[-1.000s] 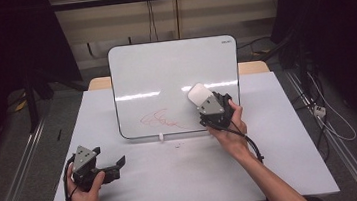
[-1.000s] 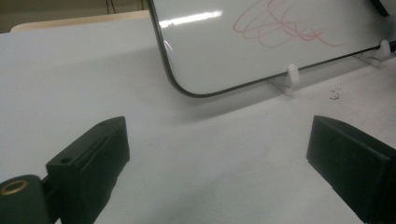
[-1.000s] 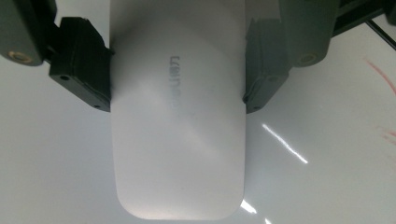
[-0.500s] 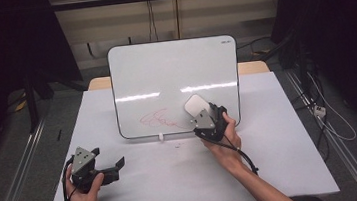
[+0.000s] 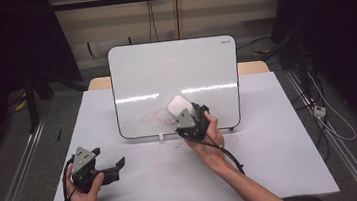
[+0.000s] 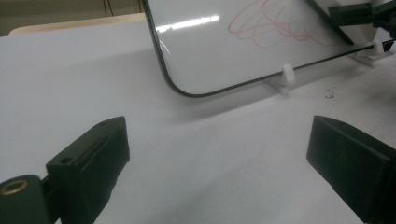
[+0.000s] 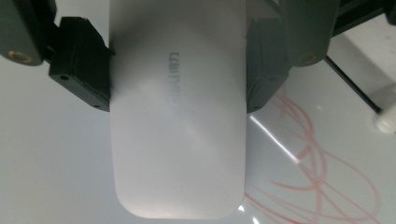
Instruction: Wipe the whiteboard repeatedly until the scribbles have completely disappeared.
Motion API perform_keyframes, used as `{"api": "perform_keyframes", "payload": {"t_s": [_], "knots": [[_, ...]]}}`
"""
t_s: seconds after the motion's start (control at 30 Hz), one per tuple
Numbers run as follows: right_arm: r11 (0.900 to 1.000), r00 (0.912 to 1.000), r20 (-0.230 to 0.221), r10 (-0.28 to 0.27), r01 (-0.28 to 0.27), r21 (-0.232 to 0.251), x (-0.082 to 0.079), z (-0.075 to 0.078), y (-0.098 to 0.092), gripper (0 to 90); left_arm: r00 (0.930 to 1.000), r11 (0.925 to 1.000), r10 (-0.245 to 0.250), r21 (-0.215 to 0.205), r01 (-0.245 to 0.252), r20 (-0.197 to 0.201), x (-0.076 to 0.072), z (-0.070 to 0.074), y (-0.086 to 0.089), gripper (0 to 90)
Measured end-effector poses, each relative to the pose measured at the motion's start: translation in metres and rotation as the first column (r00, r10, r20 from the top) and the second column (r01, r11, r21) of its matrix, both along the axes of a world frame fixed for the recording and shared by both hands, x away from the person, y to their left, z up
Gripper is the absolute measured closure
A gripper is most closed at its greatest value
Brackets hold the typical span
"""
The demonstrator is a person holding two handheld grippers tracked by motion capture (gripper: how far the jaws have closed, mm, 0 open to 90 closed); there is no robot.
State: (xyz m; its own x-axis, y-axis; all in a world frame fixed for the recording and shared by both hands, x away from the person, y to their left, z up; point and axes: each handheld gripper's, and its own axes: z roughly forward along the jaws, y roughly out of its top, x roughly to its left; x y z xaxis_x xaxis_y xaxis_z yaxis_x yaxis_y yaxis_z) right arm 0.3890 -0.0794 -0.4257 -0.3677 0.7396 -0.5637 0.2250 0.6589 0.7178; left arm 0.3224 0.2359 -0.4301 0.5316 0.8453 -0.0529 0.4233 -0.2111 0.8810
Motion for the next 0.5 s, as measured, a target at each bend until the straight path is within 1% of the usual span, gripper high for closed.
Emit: {"api": "perform_keyframes", "payload": {"t_s": [0.07, 0.17, 0.3, 0.5], "knots": [[1.0, 0.9999, 0.003, 0.014, -0.014, -0.01, 0.001, 0.0, 0.009, 31.8, 1.0, 1.0, 0.001, -0.005, -0.001, 0.001, 0.0, 0.0, 0.0, 5.9], [1.0, 0.9998, 0.006, 0.02, -0.02, -0.01, 0.003, 0.001, 0.017, 31.8, 1.0, 1.0, -0.004, -0.005, 0.004, 0.004, 0.0, 0.0, 0.0, 5.9], [1.0, 0.9999, 0.002, 0.016, -0.016, -0.01, 0.005, 0.003, 0.022, 31.8, 1.0, 1.0, -0.008, -0.005, 0.008, 0.0, 0.0, 0.0, -0.001, 5.9], [0.999, 0.9994, 0.008, 0.033, -0.033, -0.015, 0.006, 0.002, 0.034, 31.8, 1.0, 1.0, -0.003, -0.004, 0.003, 0.002, 0.0, 0.0, -0.002, 5.9]]}}
